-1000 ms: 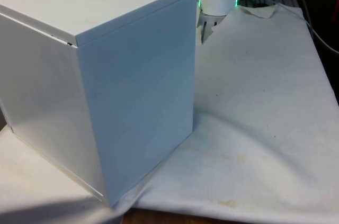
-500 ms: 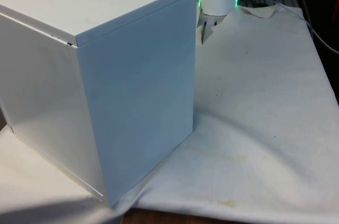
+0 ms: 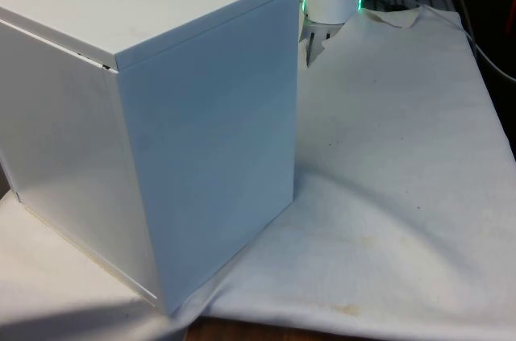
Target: Open the drawer, then close it.
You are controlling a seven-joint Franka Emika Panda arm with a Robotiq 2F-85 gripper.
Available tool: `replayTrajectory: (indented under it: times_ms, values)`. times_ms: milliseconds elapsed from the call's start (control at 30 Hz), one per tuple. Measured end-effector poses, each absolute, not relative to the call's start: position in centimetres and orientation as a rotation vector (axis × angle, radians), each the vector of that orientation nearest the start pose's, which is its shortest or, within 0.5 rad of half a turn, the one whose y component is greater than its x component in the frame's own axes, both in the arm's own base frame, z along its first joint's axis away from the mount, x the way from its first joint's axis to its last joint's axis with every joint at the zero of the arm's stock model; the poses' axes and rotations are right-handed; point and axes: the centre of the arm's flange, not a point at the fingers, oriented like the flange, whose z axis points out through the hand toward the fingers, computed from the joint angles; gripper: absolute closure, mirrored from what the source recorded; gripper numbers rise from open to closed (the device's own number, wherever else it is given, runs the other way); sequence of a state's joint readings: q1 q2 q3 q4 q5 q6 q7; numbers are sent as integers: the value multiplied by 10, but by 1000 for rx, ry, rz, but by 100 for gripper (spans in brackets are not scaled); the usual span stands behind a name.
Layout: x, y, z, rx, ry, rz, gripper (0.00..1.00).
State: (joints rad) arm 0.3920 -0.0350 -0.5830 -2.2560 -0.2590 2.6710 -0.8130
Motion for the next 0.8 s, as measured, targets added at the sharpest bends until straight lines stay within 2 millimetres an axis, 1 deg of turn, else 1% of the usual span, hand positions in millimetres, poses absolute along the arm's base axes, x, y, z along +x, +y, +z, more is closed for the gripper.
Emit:
replayTrajectory:
  times_ms: [367,533,800]
  values:
    - [544,-96,420,-3143,-1480,-565,0]
    - [541,-93,416,-3139,-1518,-580,0]
    - [536,-90,416,-3140,-1572,-598,0]
